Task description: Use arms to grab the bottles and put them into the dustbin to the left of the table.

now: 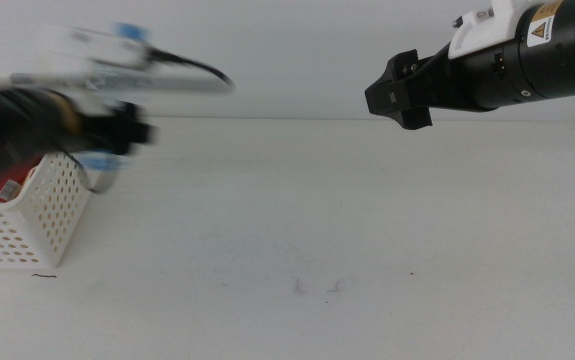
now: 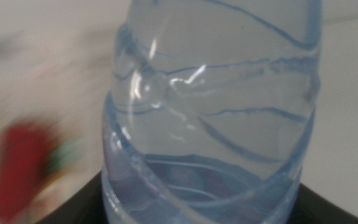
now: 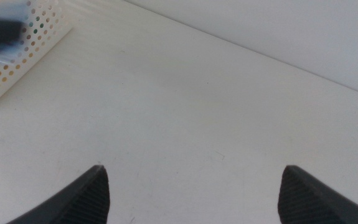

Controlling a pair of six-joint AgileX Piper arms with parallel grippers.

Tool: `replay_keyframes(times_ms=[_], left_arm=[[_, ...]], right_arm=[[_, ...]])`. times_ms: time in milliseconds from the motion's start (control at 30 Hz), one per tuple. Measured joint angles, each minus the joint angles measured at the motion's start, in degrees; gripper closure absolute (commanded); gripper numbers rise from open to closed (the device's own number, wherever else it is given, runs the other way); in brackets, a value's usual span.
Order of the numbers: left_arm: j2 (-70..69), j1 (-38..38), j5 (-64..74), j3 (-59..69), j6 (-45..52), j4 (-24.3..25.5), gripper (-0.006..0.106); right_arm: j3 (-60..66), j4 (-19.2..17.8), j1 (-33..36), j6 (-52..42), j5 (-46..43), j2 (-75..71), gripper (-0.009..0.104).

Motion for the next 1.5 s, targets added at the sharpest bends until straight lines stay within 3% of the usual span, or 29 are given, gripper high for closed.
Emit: replay_keyframes(times_ms=[133, 233, 633, 1000, 1333, 1467, 1500], left_arm=[[-2.37, 7.93, 19.49, -8.96, 25.14, -22.24, 0.102], [-2.72, 12.97, 29.75, -16.02, 34.94, -29.3, 0.102], [8.04, 25.25, 37.75, -28.15, 42.53, -28.9, 0.102], [20.45, 25.53, 39.71, -32.23, 43.61, -33.47, 0.102], [22.2, 25.65, 38.99, -32.35, 44.33, -36.52, 0.102], [22.2, 25.65, 38.97, -32.35, 44.33, -37.2, 0.09], [22.2, 25.65, 38.97, -32.35, 43.99, -37.31, 0.078]], right_arm=[[0.0, 0.0, 0.0, 0.0, 0.0, 0.0, 0.017], [0.0, -0.31, 0.0, 0.0, 0.0, 0.0, 0.017], [0.0, 0.0, 0.0, 0.0, 0.0, 0.0, 0.017], [0.0, 0.0, 0.0, 0.0, 0.0, 0.0, 0.017], [0.0, 0.0, 0.0, 0.0, 0.0, 0.0, 0.017], [0.0, 0.0, 0.0, 0.0, 0.0, 0.0, 0.017], [0.0, -0.31, 0.0, 0.0, 0.0, 0.0, 0.017]])
